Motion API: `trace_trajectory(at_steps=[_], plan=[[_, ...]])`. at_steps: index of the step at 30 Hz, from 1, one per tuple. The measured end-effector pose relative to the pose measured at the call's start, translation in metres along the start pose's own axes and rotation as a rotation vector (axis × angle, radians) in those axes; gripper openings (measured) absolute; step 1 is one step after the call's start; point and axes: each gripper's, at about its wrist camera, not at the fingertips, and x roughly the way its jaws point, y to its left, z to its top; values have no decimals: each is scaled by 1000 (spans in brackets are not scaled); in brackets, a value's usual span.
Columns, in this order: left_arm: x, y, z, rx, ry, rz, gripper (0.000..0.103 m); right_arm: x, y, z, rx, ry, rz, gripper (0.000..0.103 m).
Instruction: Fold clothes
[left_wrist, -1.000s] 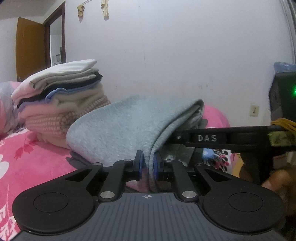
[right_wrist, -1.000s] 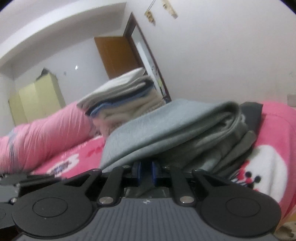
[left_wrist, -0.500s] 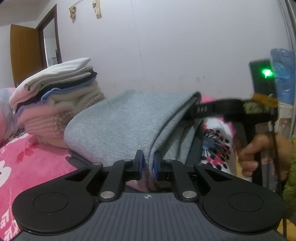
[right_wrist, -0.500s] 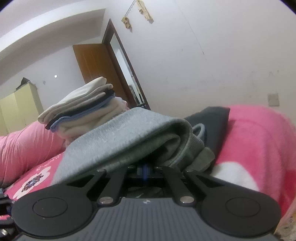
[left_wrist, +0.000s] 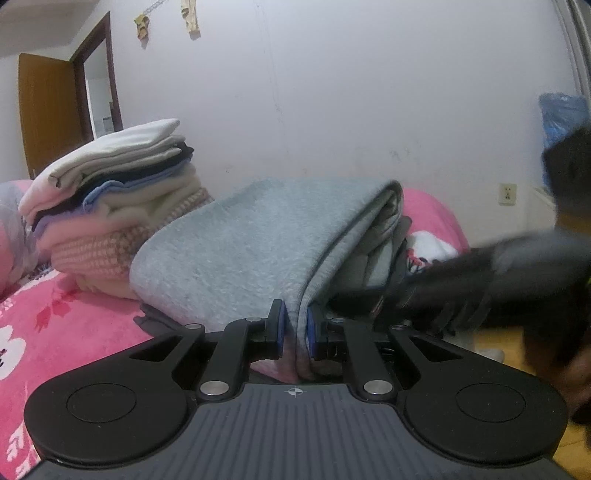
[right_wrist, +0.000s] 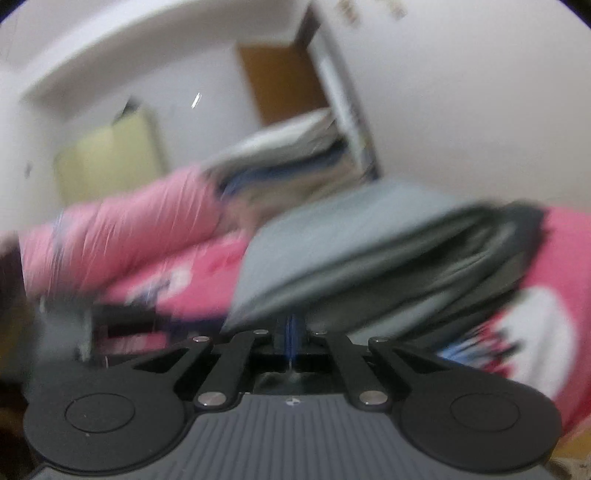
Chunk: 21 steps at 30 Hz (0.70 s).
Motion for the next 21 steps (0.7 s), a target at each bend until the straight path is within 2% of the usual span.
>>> trace_trajectory(at_steps=[1,4,7,10,11,20,21], plan=[[-1,1,1,0,-6,1,10,8,5,-2,-11,18,-2,0],[-6,2,4,21,-19,-15,10,14,0,2,91,5,32,0],[-2,-3,0,54,5,-27,10,26,-10,-6,190,5,56,0],[3,-9,-8,108,15,-20,10,23,-30,-9,312,-5,83,0],[3,-10,-8,117,16,-18,10,13,-34,-5,311,-20,54,0],[4,-10,-6,125,30,-11,11,-1,-9,62,-75,-232,-229,0],[4,-9,-4,108,38,-15,13,14,-14,59,-114,-215,-307,0]])
